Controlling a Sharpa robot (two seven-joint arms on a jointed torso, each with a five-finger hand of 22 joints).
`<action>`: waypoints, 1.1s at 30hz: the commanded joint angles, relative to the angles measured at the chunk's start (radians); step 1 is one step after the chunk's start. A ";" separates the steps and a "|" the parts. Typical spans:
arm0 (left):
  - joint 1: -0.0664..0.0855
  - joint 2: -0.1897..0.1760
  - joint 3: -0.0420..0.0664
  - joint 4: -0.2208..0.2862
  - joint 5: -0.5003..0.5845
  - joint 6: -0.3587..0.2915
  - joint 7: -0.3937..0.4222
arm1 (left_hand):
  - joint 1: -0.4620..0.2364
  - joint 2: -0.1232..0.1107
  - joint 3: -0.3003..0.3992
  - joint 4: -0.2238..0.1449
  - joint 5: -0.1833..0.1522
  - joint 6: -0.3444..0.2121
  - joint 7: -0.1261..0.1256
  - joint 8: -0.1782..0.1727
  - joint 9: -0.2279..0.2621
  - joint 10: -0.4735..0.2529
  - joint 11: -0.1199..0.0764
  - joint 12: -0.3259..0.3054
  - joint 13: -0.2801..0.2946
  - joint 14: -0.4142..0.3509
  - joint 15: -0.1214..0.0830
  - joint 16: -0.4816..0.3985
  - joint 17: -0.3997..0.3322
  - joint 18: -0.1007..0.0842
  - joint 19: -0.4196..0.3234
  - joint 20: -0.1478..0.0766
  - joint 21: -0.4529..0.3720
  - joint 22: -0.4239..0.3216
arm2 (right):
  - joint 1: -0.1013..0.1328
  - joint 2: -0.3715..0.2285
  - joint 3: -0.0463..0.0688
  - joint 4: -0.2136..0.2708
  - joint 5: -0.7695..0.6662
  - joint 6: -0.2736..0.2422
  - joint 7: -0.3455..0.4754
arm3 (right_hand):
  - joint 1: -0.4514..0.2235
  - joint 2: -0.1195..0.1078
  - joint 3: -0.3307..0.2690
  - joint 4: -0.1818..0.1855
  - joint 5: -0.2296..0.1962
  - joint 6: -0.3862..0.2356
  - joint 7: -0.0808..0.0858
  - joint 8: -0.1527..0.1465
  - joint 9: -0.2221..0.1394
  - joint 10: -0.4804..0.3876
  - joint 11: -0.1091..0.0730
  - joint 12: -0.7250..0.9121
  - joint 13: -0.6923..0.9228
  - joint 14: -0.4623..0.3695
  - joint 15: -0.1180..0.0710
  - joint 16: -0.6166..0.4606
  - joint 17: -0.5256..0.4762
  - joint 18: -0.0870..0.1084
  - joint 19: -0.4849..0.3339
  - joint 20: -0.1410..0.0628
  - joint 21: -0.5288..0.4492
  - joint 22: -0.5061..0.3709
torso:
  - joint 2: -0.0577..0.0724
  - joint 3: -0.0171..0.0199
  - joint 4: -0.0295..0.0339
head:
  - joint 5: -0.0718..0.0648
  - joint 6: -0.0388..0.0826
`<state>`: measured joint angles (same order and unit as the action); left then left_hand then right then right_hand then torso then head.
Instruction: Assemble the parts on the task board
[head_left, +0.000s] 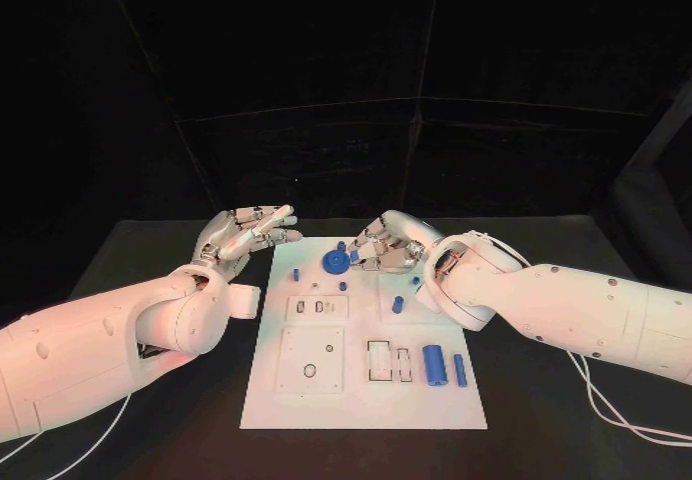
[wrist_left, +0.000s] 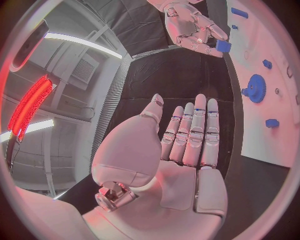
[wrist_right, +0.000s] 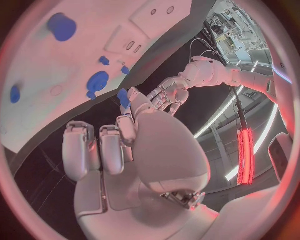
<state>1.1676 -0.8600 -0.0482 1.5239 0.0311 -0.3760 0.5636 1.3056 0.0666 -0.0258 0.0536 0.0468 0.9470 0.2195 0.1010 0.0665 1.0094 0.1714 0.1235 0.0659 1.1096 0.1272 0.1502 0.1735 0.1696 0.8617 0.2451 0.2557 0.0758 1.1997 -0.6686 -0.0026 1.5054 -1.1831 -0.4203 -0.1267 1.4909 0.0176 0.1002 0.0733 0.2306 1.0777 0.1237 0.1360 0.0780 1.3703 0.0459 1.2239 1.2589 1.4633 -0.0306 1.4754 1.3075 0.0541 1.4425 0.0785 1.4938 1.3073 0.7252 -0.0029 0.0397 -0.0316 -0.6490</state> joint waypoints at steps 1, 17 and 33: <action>0.004 -0.001 0.001 -0.001 0.006 0.010 0.009 | 0.002 0.006 0.000 -0.007 0.005 0.003 0.006 -0.003 -0.001 0.002 0.004 -0.006 -0.001 0.004 0.003 -0.004 0.002 0.015 0.006 0.002 -0.004 -0.001 | 0.001 0.036 -0.001 -0.021 -0.051 0.051 -0.076 | -0.002 0.008 0.004 0.001 0.003 0.015 -0.009 0.003 0.001 0.011 -0.016 -0.006 0.001 0.068 -0.006 0.001 0.063 -0.014 0.001 -0.001 -0.003 0.095 | -0.004 -0.0062 0.0086 | 0.008 -0.007; 0.009 -0.001 0.001 -0.001 0.008 0.009 0.009 | 0.002 0.006 0.000 -0.007 0.005 0.003 0.006 -0.003 -0.001 0.002 0.004 -0.006 -0.001 0.004 0.003 -0.004 0.002 0.015 0.006 0.002 -0.004 -0.001 | -0.029 0.138 -0.046 -0.054 -0.114 0.112 -0.124 | -0.014 0.002 0.005 0.003 -0.001 0.014 -0.008 0.000 0.000 0.007 -0.015 -0.014 -0.005 0.066 -0.006 -0.005 0.053 -0.012 -0.005 -0.001 -0.007 0.087 | -0.003 -0.0027 0.0081 | 0.040 -0.031; 0.009 0.004 0.001 -0.005 0.008 0.011 0.008 | 0.002 0.006 0.000 -0.007 0.005 0.003 0.006 -0.003 -0.001 0.002 0.004 -0.006 -0.001 0.004 0.003 -0.004 0.002 0.015 0.006 0.002 -0.004 -0.001 | -0.047 0.159 -0.051 -0.075 -0.157 0.109 -0.127 | -0.015 0.001 0.006 0.003 -0.001 0.014 -0.008 0.000 0.000 0.007 -0.015 -0.014 -0.005 0.066 -0.006 -0.004 0.054 -0.012 -0.005 -0.001 -0.007 0.088 | -0.002 -0.0017 0.0051 | 0.050 -0.043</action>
<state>1.1747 -0.8573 -0.0480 1.5183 0.0372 -0.3760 0.5638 1.3056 0.0666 -0.0258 0.0537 0.0468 0.9470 0.2195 0.1010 0.0664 1.0095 0.1715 0.1235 0.0659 1.1096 0.1272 0.1502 0.1741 0.1696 0.8617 0.2451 0.2557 0.0761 1.1522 -0.5106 -0.0534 1.4312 -1.3173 -0.3182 -0.2505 1.4861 0.0215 0.1026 0.0763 0.2283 1.0774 0.1234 0.1304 0.0760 1.3704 0.0459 1.2136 1.2547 1.4633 -0.0305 1.4754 1.3073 0.0542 1.4425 0.0786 1.4900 1.3073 0.7227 -0.0046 0.0450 0.0175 -0.6902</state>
